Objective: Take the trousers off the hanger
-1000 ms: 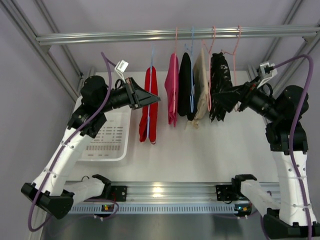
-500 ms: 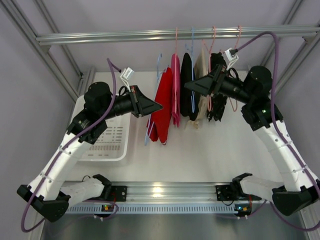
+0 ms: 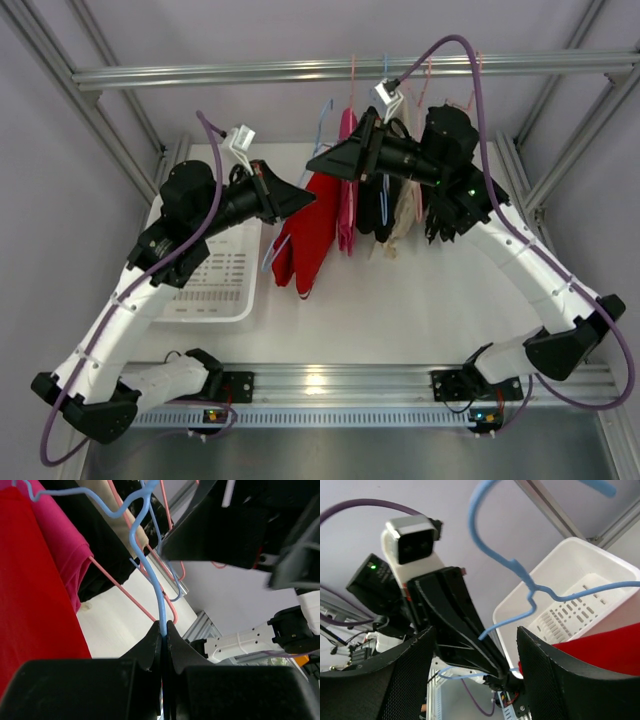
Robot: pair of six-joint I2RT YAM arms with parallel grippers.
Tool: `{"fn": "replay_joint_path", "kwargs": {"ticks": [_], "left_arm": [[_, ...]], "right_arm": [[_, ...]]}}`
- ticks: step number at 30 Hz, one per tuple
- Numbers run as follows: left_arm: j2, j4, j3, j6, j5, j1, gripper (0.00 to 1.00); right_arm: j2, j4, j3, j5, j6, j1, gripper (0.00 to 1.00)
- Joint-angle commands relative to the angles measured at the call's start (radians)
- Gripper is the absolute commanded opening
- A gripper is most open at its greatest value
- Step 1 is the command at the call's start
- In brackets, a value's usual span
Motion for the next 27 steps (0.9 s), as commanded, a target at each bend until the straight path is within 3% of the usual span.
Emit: {"fn": "replay_joint_path", "kwargs": {"ticks": [1, 7, 18, 23, 25, 26, 27], "left_arm": [[-0.043, 0.220, 0.116, 0.041, -0.036, -0.005, 0.00], [-0.055, 0.228, 0.101, 0.010, -0.025, -0.003, 0.00], [-0.104, 0.208, 0.041, 0.036, -0.019, -0.003, 0.00], [-0.126, 0.179, 0.022, 0.082, -0.047, -0.003, 0.00], [-0.130, 0.154, 0.019, 0.097, -0.071, -0.003, 0.01], [-0.133, 0.145, 0.015, 0.116, -0.080, -0.003, 0.14], [-0.142, 0.133, 0.010, 0.125, -0.094, -0.003, 0.21]], "right_arm": [[0.017, 0.033, 0.008, 0.031, 0.036, 0.030, 0.65], [0.047, 0.062, -0.022, 0.032, 0.085, 0.040, 0.64], [0.244, 0.100, 0.207, 0.032, 0.146, 0.120, 0.58], [0.279, 0.122, 0.253, 0.022, 0.149, 0.155, 0.36], [0.275, 0.122, 0.256, 0.022, 0.138, 0.165, 0.19], [0.267, 0.122, 0.255, 0.020, 0.135, 0.165, 0.15], [0.262, 0.122, 0.255, 0.017, 0.126, 0.166, 0.07]]}}
